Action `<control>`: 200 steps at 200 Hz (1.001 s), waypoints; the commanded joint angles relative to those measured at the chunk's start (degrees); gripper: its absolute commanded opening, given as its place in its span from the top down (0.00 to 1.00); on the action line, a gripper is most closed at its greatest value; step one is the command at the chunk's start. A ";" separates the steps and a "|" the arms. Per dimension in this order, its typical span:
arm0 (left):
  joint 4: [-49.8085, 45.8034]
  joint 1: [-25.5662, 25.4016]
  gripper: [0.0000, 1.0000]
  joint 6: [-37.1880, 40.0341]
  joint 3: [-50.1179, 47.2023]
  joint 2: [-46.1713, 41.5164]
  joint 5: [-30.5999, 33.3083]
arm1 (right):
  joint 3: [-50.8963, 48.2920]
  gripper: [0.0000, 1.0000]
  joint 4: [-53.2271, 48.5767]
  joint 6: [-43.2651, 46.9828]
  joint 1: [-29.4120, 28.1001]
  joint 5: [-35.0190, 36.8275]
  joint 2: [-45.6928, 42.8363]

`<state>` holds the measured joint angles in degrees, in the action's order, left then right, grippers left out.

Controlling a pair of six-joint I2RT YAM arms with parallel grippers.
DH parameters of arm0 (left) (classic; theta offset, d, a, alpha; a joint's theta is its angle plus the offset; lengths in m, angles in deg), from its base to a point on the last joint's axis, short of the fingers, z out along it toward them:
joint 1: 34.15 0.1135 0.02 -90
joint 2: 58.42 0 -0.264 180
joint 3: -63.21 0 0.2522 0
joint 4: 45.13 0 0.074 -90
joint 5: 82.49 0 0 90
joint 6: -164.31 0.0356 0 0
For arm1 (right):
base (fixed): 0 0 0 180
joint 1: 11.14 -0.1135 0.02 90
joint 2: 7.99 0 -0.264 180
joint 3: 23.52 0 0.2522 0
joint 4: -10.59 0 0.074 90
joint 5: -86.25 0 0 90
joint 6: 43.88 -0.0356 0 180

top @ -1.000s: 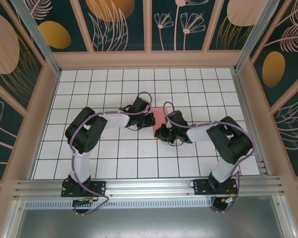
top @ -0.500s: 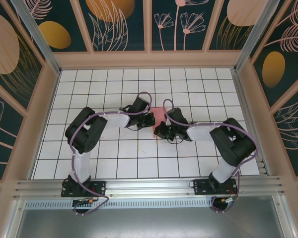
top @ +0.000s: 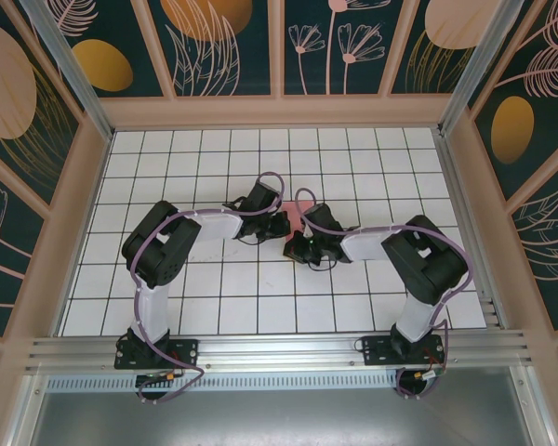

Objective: Fold a paper plane with a square sheet of paper (pick it up from the middle)
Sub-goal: Third fold the triangle at the center of the table.

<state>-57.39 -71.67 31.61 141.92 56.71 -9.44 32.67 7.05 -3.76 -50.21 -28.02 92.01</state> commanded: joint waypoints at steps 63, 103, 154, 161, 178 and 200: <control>-9.26 1.08 1.00 -0.08 -3.42 4.57 7.84 | -0.79 0.99 -4.12 2.72 3.80 0.31 -8.38; -9.19 1.07 1.00 -0.08 -3.16 4.56 7.46 | 2.17 0.99 -4.16 5.50 6.63 -0.18 -4.89; -8.81 1.14 1.00 -0.02 -3.07 4.03 6.78 | 4.99 0.99 -5.92 7.19 6.82 -0.60 0.77; -8.79 1.08 1.00 0.14 -3.03 3.89 6.67 | 4.50 0.99 -5.65 6.81 6.81 -0.60 1.05; -8.72 1.13 1.00 0.57 -2.74 3.40 6.34 | 2.76 1.00 -4.43 5.77 6.81 -0.83 1.23; -8.62 1.13 1.00 1.28 -1.36 2.56 5.56 | 0.10 1.00 -2.46 4.01 6.75 -0.87 0.91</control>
<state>-57.39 -71.67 31.66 141.92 56.58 -9.59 35.36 3.26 1.85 -43.48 -28.74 92.71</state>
